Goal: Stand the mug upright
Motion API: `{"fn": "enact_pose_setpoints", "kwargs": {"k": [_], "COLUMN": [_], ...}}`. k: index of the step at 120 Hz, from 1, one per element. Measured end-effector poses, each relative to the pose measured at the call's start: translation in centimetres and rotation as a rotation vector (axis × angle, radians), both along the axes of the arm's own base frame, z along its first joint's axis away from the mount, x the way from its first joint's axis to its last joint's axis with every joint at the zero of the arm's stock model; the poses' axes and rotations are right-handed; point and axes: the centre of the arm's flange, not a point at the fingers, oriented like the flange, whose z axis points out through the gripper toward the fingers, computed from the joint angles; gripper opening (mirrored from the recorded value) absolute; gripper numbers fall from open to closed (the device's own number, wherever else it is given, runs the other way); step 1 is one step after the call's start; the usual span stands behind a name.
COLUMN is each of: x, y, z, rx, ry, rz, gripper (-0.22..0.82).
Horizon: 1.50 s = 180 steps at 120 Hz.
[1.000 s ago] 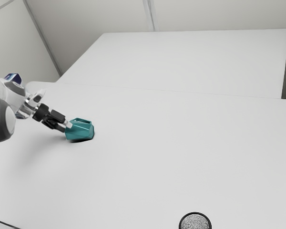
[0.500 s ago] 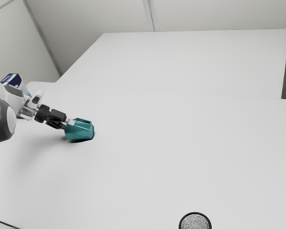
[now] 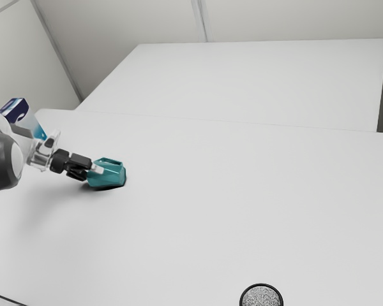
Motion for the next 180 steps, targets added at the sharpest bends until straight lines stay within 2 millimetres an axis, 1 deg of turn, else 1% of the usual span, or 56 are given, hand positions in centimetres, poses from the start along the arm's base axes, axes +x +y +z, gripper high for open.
{"fn": "enact_pose_setpoints", "kwargs": {"k": [19, 75, 92, 106, 116, 125, 141, 148, 152, 161, 170, 180], "x": [0.2, 0.6, 0.8, 1.3, 2.2, 3.1, 4.6, 5.4, 5.8, 6.7, 7.4, 7.6], "y": [-0.1, -0.4, -0.6, -1.4, -2.9, -4.8, -8.2, -10.3, -11.8, -15.6, -19.2, -21.9], "z": [0.0, 0.3, 0.8, 1.9, 4.0, 5.8, 7.6, 8.5, 9.3, 11.1, 12.2, 13.5], "rx": [0.006, -0.001, -0.003, 0.002, 0.015, 0.031, 0.07, 0.102, 0.13, 0.219, 0.325, 0.449], "ry": [-0.007, -0.034, -0.045, -0.067, -0.106, -0.141, -0.174, -0.185, -0.194, -0.217, -0.229, -0.234], "rz": [-0.001, 0.004, 0.001, -0.014, -0.043, -0.075, -0.144, -0.194, -0.232, -0.336, -0.44, -0.533], "gripper": [0.43, -0.01, -0.09, -0.14, -0.15, -0.16, -0.17, -0.17, -0.18, -0.18, -0.18, -0.18]}}
